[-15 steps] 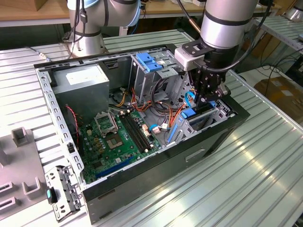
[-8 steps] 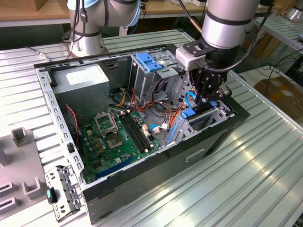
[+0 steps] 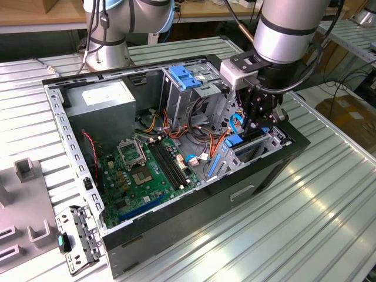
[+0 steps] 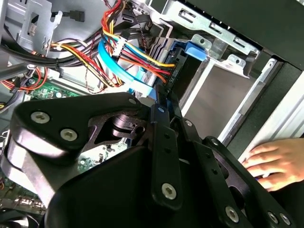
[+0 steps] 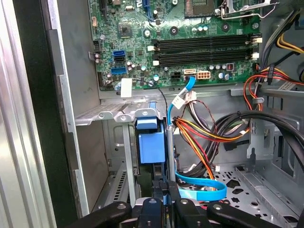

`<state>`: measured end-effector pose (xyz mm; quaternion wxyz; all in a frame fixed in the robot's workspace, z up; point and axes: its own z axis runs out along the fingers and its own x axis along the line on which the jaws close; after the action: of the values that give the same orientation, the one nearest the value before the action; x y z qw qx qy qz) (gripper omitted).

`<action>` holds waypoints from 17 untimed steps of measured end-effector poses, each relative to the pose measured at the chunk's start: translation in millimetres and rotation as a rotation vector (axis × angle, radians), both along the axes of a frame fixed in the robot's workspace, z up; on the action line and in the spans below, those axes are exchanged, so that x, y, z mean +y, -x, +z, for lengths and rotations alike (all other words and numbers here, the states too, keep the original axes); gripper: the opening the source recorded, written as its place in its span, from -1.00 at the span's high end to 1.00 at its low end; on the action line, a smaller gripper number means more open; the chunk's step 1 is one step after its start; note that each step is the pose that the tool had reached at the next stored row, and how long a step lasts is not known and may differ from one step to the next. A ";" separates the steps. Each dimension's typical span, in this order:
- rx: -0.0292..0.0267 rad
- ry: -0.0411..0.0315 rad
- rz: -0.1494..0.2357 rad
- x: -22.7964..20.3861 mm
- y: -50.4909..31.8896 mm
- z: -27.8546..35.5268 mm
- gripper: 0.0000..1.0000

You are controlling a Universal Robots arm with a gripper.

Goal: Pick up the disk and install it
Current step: 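Insert the second disk wire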

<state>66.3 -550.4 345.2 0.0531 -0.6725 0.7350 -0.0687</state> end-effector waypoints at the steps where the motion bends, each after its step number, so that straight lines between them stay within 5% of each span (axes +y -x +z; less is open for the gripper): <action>1: 0.0005 -0.0032 0.000 -0.6 -0.2 0.0 0.67; 5: 0.0049 -0.0112 -0.005 -1.9 -2.5 0.7 0.67; 17: 0.0062 -0.0134 -0.005 -5.2 -2.9 -1.5 0.67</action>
<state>69.1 -555.6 343.7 0.0552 -0.6704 0.7373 -0.0618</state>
